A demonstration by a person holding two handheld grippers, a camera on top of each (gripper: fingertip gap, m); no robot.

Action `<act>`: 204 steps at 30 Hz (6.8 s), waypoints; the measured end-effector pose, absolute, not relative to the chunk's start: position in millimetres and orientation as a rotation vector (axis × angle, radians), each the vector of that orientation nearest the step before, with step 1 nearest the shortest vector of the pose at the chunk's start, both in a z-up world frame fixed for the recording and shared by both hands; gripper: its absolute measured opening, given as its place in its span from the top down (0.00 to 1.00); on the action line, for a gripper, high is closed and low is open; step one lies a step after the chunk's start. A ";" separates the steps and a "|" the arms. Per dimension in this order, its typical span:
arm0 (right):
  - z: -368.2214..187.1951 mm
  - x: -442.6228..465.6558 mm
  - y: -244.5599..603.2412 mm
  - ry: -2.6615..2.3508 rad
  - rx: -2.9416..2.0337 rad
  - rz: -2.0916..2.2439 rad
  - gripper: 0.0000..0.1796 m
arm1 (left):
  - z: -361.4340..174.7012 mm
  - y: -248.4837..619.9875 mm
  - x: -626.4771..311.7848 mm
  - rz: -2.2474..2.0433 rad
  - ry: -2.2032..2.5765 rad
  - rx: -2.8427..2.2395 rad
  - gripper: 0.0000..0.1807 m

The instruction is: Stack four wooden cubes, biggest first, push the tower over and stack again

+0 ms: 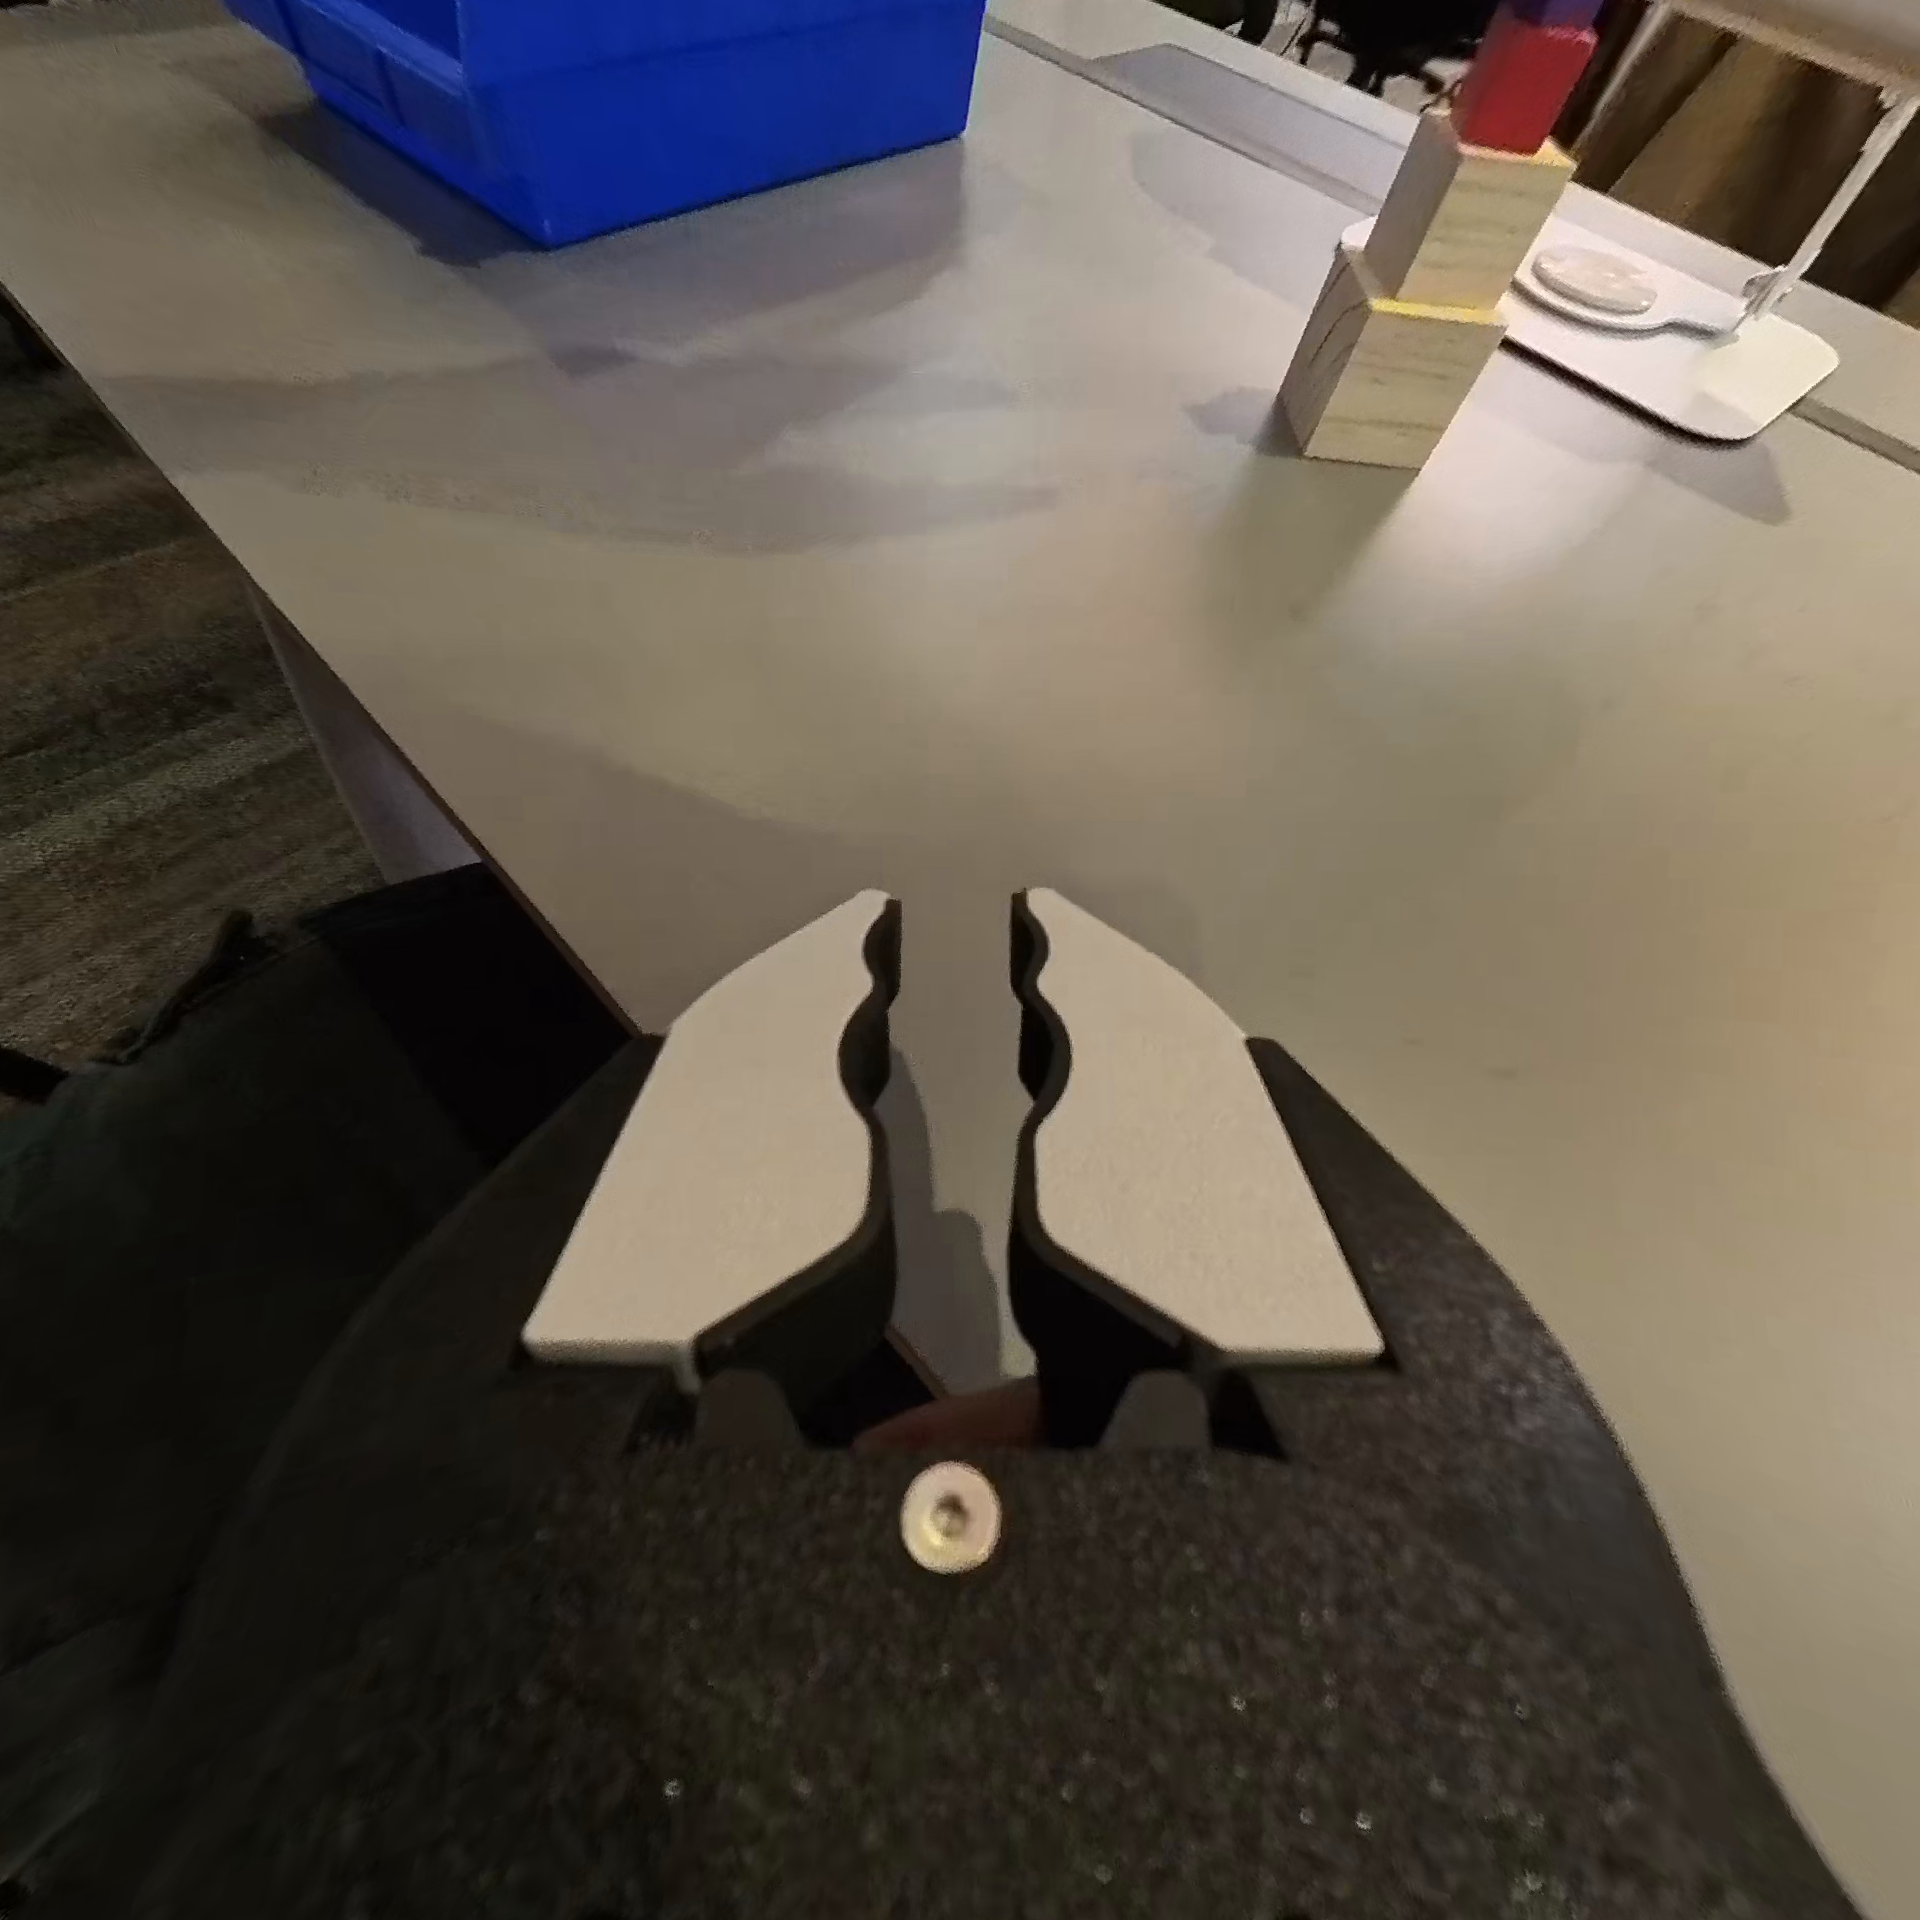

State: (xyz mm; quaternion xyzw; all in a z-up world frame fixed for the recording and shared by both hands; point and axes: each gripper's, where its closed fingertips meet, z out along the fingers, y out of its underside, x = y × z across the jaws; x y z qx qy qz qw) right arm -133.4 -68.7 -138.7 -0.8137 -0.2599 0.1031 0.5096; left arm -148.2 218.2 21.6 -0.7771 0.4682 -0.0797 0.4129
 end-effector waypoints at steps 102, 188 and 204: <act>-125.1 -93.0 -26.7 -0.307 -1.917 0.214 0.79 | -108.1 19.9 -263.0 -0.358 0.550 -1.726 0.77; -73.9 -100.7 182.8 -1.352 -1.887 0.316 0.74 | -134.1 14.6 -251.3 -0.518 0.692 -1.861 0.77; -125.7 -162.3 126.9 -1.491 -1.984 0.409 0.71 | -129.0 10.6 -249.7 -0.496 0.702 -1.834 0.77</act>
